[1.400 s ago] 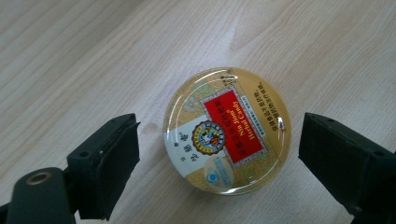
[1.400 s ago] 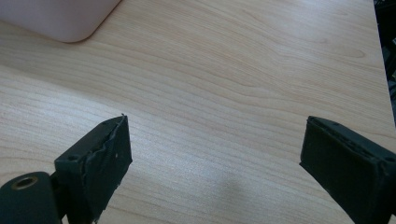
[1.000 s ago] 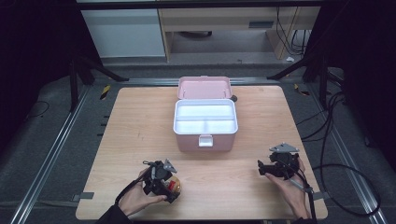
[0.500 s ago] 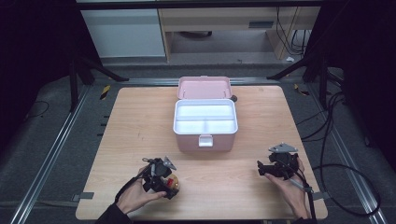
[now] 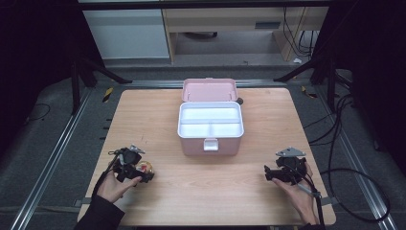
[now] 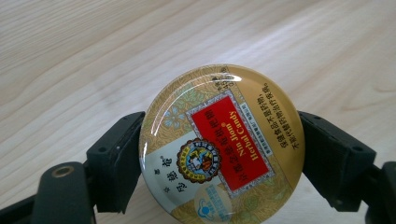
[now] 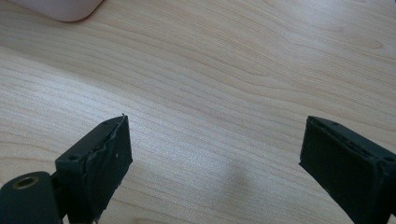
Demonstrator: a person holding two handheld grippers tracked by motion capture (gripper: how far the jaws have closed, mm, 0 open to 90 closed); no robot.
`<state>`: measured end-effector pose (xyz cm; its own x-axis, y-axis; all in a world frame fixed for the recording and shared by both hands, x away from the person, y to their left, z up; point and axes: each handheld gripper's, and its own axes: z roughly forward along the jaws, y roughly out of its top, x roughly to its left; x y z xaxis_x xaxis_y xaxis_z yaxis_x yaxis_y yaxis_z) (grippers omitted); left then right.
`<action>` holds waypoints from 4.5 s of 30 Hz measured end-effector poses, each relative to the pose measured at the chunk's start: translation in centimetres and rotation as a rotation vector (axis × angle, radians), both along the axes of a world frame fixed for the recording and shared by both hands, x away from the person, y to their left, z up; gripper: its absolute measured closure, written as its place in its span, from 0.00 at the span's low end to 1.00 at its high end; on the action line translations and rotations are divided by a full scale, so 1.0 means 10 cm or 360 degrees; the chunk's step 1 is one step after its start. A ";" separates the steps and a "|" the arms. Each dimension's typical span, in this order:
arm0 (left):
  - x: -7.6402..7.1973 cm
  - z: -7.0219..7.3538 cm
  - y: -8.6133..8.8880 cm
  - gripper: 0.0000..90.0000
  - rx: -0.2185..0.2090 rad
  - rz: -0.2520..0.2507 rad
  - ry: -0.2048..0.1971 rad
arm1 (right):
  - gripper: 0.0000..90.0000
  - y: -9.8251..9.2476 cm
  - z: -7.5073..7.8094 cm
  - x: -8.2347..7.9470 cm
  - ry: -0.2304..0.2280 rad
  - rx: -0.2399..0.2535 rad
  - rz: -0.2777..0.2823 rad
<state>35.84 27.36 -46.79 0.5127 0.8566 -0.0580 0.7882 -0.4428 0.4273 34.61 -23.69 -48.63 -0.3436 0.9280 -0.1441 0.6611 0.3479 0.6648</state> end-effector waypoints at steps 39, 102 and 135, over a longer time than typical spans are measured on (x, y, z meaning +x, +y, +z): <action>0.29 0.69 -0.15 0.21 -0.0266 0.0125 -0.0531 | 0.36 0.25 0.67 0.26 -0.0412 0.0303 0.0129; 0.57 0.62 -0.63 0.56 -0.0389 -0.0074 -0.0580 | 0.59 1.22 0.70 0.62 -0.0255 0.0283 0.0344; 1.17 1.25 -0.59 0.56 -0.0151 -0.0771 -0.0493 | 0.51 1.10 1.25 1.22 -0.0060 0.0068 0.1072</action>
<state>47.51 21.45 -34.28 0.8501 0.5184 0.0924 0.3370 -0.6703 0.6611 46.79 -12.70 -36.12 -0.8447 0.5179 -0.1354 0.2849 0.6490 0.7054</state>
